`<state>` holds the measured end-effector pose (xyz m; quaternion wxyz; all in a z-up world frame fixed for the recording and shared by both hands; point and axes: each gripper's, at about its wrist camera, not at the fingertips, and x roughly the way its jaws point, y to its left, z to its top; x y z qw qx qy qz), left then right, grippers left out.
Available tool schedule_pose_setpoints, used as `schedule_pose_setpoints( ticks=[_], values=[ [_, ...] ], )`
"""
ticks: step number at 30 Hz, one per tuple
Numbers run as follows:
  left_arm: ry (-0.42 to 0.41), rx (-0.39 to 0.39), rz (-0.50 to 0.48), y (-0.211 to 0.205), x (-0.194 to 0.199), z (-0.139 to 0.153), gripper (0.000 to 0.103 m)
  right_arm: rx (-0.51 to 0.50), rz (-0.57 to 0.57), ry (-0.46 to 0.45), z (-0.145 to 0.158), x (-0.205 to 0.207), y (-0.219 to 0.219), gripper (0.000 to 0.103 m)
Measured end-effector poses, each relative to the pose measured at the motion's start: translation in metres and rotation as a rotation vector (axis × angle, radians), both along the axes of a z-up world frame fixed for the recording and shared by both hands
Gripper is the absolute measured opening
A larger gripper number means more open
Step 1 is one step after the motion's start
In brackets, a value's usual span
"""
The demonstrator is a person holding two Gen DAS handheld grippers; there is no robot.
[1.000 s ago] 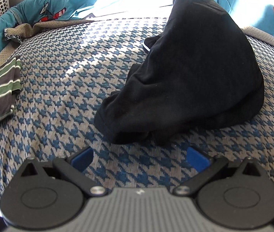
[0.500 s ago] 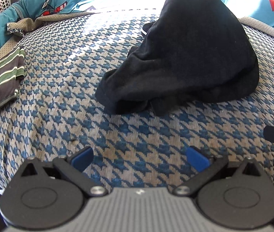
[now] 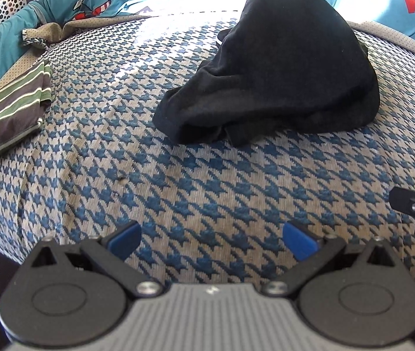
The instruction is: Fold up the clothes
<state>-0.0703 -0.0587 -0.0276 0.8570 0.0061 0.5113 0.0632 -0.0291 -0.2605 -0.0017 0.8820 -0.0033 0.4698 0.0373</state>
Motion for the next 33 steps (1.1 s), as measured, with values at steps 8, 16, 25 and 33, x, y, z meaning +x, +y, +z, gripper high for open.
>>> schedule_pose_setpoints(
  ticks=[8,16,25,33],
  values=[
    [-0.015,0.009,-0.001,-0.008,-0.007,0.009,0.103,-0.034,0.000,0.008,0.001,-0.007,0.002,0.103],
    [-0.015,-0.009,-0.004,-0.011,-0.013,0.012,0.103,-0.047,-0.005,0.027,0.000,-0.012,0.005,0.103],
    [-0.048,0.002,-0.005,-0.017,-0.011,0.021,0.103,-0.056,-0.010,0.003,0.002,-0.015,0.006,0.102],
    [-0.051,0.010,-0.016,-0.023,-0.008,0.026,0.103,-0.042,-0.041,0.014,0.003,-0.012,0.002,0.101]
  ],
)
